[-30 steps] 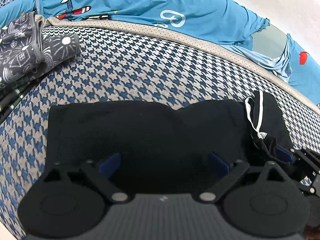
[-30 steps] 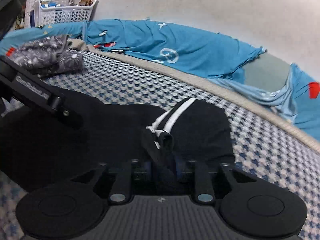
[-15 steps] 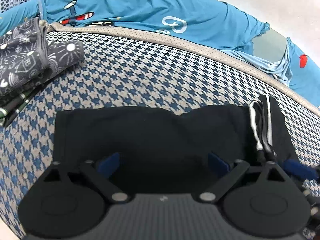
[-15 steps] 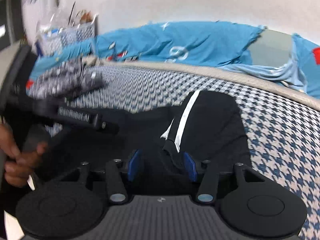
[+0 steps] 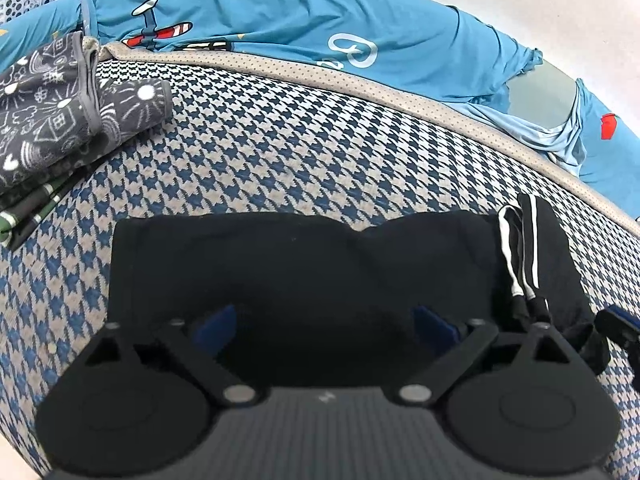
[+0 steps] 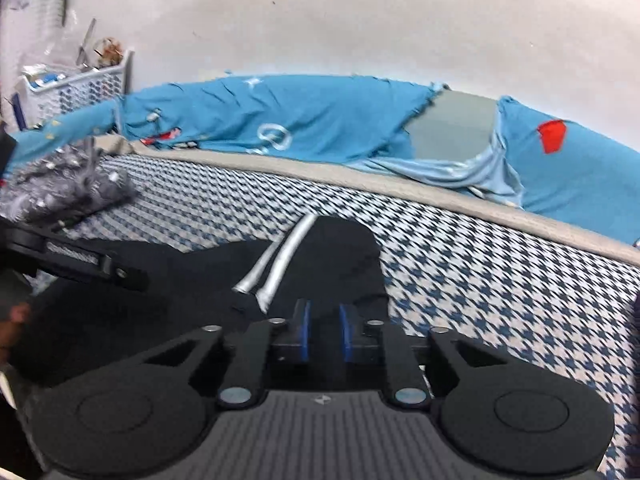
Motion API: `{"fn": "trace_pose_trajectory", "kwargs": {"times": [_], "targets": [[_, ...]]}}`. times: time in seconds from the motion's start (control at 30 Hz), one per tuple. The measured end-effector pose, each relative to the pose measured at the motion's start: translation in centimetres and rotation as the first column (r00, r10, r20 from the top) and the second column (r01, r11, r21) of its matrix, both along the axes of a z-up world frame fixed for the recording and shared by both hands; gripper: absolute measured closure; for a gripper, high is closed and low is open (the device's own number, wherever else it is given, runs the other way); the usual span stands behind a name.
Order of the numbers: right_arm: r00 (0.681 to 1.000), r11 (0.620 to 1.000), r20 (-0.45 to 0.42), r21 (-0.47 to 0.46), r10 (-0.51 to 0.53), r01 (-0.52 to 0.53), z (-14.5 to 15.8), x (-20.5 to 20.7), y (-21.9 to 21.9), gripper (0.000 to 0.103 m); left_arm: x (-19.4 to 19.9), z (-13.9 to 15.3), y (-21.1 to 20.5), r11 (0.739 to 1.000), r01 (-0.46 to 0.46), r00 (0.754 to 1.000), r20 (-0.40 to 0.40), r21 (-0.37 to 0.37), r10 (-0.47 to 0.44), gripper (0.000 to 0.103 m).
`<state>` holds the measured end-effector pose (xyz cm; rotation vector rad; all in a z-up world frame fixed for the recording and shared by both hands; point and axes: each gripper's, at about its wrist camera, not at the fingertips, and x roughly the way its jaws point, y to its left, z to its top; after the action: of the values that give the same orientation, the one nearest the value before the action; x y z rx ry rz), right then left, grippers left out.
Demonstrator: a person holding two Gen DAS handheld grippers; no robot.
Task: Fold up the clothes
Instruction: 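Lay the striped sleeve across the shirt body and open the right gripper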
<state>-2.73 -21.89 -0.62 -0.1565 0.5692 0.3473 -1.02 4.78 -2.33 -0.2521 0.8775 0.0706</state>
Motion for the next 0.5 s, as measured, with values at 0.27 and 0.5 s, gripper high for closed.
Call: {"fn": "trace_pose_trajectory", "kwargs": {"times": [0.27, 0.5], "targets": [[0.993, 0.995, -0.092, -0.05, 0.076, -0.081, -2.7, 0.0, 1.6, 0.095, 0.1, -0.1, 0.4, 1.0, -0.02, 1.0, -0.012, -0.004, 0.02, 0.008], [0.994, 0.994, -0.081, -0.075, 0.075, -0.081, -3.7, -0.2, 2.1, 0.098, -0.1, -0.2, 1.1, 0.999, -0.039, 0.999, -0.011, 0.001, 0.039, 0.008]]}}
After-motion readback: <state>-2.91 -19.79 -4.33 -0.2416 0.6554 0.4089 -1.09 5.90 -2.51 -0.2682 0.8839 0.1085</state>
